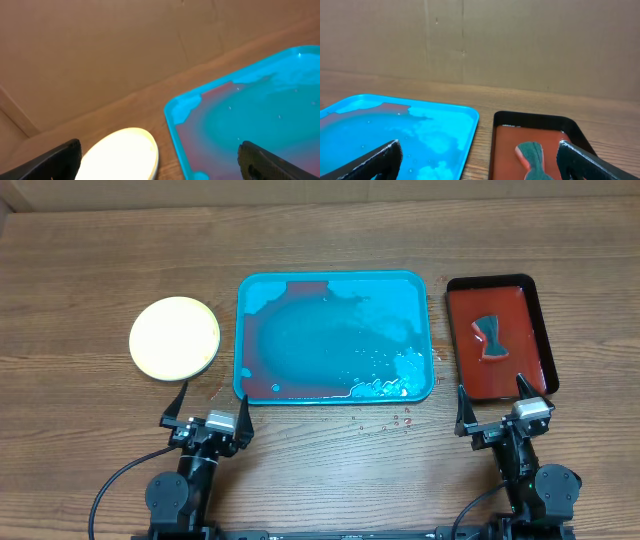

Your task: Clean dirty plates on tray and stack at the side

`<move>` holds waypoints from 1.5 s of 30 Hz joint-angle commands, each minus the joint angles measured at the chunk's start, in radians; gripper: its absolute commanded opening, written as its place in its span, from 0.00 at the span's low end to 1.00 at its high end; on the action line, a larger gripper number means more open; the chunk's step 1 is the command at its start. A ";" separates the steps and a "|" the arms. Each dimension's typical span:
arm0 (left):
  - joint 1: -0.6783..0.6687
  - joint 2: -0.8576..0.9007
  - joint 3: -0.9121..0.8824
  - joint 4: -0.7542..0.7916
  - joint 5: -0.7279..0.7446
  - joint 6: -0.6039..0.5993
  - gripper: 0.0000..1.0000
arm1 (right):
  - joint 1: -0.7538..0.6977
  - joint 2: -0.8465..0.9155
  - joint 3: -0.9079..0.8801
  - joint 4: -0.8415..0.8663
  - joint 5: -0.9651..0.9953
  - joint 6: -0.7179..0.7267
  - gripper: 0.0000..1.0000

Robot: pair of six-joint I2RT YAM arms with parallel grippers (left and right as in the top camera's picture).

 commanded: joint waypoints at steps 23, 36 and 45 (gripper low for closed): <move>0.004 -0.013 -0.008 -0.019 -0.003 -0.068 1.00 | 0.006 -0.012 -0.011 0.006 0.010 0.008 1.00; 0.004 -0.013 -0.008 -0.019 -0.003 -0.068 1.00 | 0.006 -0.012 -0.011 0.006 0.010 0.008 1.00; 0.004 -0.013 -0.008 -0.019 -0.003 -0.068 1.00 | 0.006 -0.012 -0.011 0.006 0.010 0.008 1.00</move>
